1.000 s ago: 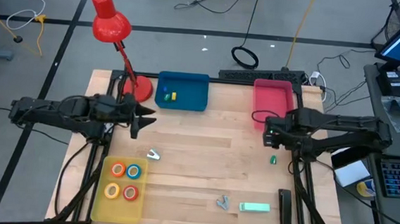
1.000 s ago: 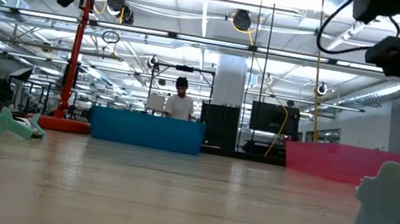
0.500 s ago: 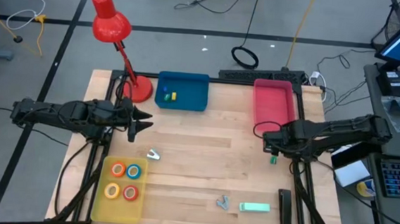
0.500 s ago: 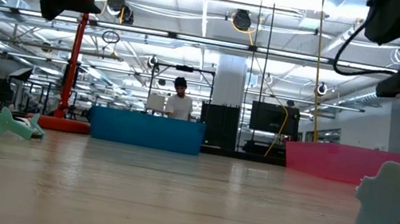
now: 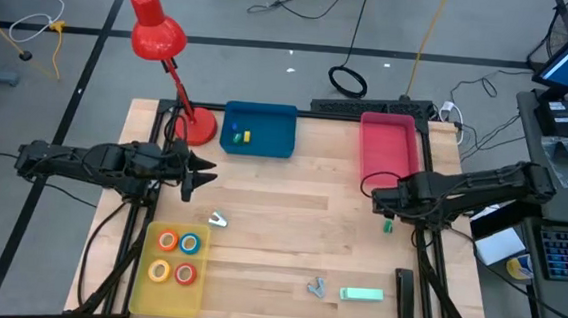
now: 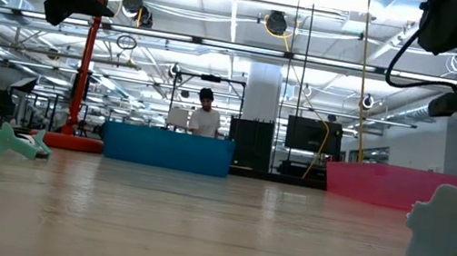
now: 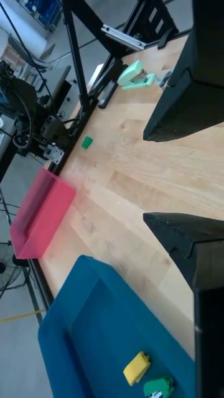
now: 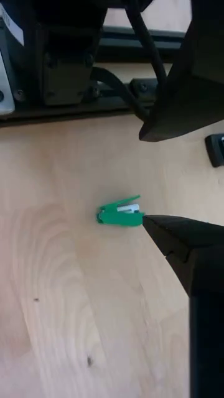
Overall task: Pick and place Stapler, Stapler remover, tape
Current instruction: Put the green stapler into the blue bin
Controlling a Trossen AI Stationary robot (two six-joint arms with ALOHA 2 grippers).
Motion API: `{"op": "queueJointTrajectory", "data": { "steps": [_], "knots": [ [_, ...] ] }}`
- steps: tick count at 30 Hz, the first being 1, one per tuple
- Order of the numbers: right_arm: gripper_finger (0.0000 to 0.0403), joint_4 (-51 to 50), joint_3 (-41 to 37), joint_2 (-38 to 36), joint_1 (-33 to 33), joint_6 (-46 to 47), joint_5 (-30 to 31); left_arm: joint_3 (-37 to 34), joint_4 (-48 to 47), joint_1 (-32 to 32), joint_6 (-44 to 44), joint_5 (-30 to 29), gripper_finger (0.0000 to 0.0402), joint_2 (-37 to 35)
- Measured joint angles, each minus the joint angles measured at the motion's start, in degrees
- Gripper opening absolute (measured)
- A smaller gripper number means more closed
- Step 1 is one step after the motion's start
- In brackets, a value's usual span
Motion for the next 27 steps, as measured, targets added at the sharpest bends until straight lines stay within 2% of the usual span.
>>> {"op": "queueJointTrajectory", "data": {
  "steps": [13,15,17,18,22,27],
  "knots": [
    [0.0196,0.47,-0.09,6.06,-0.04,1.01,0.00,0.00,1.26,0.00,0.25,0.04,0.0198,0.02],
    [0.0196,1.98,-0.09,6.45,-0.04,1.19,-0.84,0.00,1.26,0.00,0.24,0.04,0.0198,0.02],
    [0.0196,10.44,-0.67,6.43,-0.06,0.96,-0.68,0.00,1.28,0.00,0.22,0.04,0.0198,0.00],
    [0.0196,9.74,-0.62,6.96,-0.01,1.06,-0.29,0.00,1.33,0.00,0.22,0.06,0.0198,0.02],
    [0.0196,17.51,-2.58,6.48,-0.14,0.89,2.18,0.00,1.97,0.02,0.36,0.28,0.0198,0.13],
    [0.0196,14.33,-5.27,6.22,-0.11,1.29,-0.29,0.00,2.49,0.03,0.68,0.37,0.0198,0.12]
  ]
}}
